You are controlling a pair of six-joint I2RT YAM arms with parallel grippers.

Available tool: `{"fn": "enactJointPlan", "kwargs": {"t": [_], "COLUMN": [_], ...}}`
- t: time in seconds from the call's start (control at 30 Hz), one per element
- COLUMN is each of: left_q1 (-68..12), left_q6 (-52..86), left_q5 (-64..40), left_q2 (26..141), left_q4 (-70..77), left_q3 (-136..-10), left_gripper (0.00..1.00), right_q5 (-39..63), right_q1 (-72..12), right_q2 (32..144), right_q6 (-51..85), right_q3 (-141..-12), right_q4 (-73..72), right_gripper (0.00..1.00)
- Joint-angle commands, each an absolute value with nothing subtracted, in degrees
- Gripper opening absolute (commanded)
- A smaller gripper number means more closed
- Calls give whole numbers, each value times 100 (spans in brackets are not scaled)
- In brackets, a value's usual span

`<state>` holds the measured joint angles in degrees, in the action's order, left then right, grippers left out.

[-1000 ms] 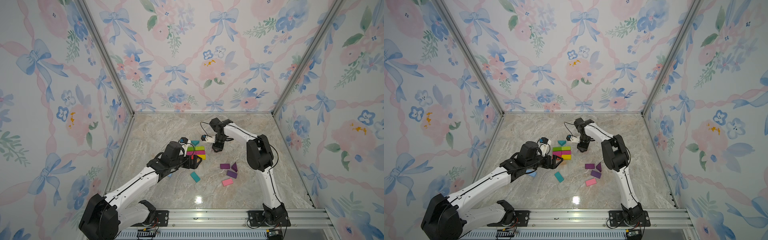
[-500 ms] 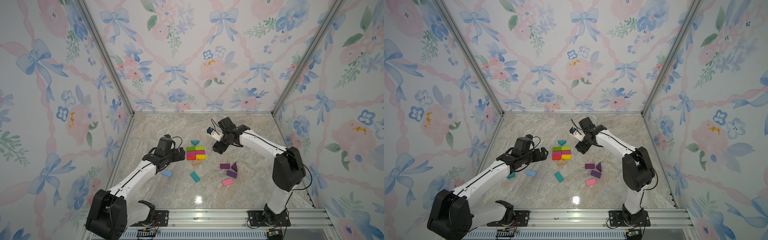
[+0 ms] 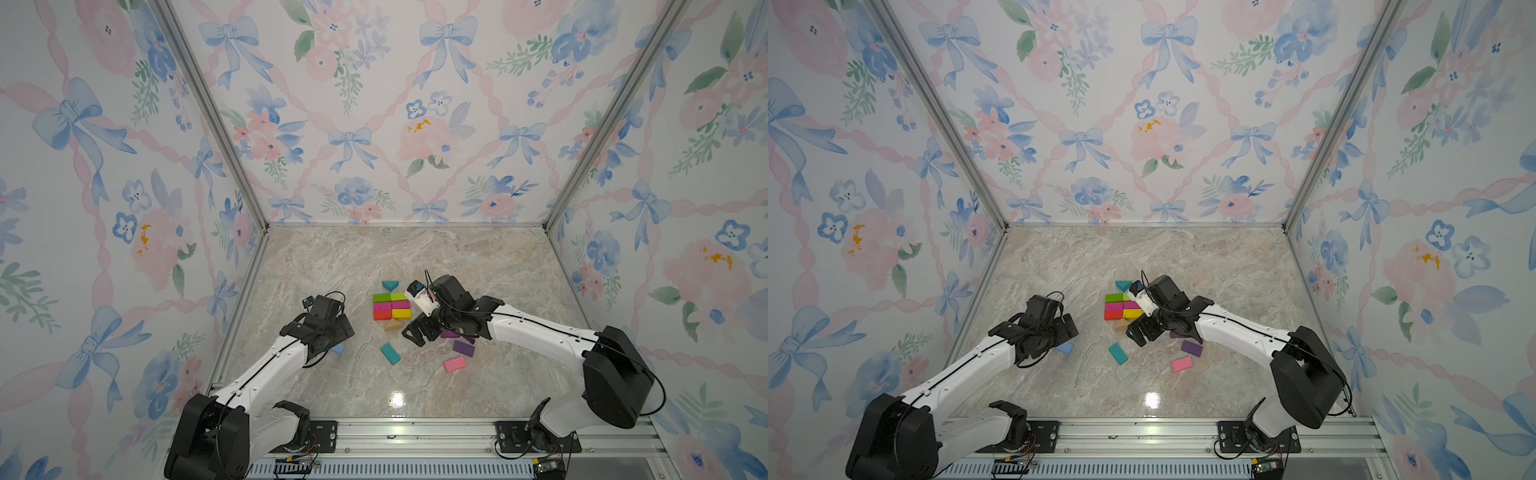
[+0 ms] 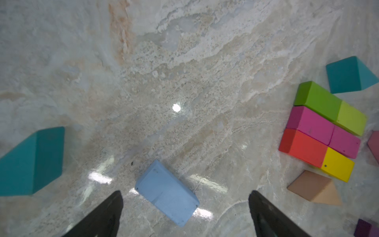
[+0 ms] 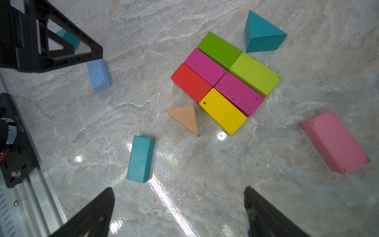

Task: Assemble a piece of candy with building blocks
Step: Pick up the building block from the center of the board.

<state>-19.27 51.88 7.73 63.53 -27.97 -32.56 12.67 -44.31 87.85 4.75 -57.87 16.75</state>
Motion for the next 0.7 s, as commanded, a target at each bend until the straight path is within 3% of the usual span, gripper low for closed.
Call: {"fn": "enactJointPlan", "kwargs": {"t": [0.0,0.5,0.67], "left_q1": [-1881,-2111,-2134], "left_q6": [5840,5694,5475], "left_q5": [874,882,922], "left_q2": [6173,7195,7447], "left_q4": [-3017,-2979,-2971], "left_q3": [-3020,-3141,-3291], "left_gripper": [97,71,54], "right_q5": [1496,1748,1749], "right_q1": [-4424,-3659,-3349], "right_q2": [8646,7855,7513], "right_q6": [755,592,505], "right_q3": [-5710,-5166,-5028], "right_q4": [1257,1178,1295], "right_gripper": [99,99,99]}}
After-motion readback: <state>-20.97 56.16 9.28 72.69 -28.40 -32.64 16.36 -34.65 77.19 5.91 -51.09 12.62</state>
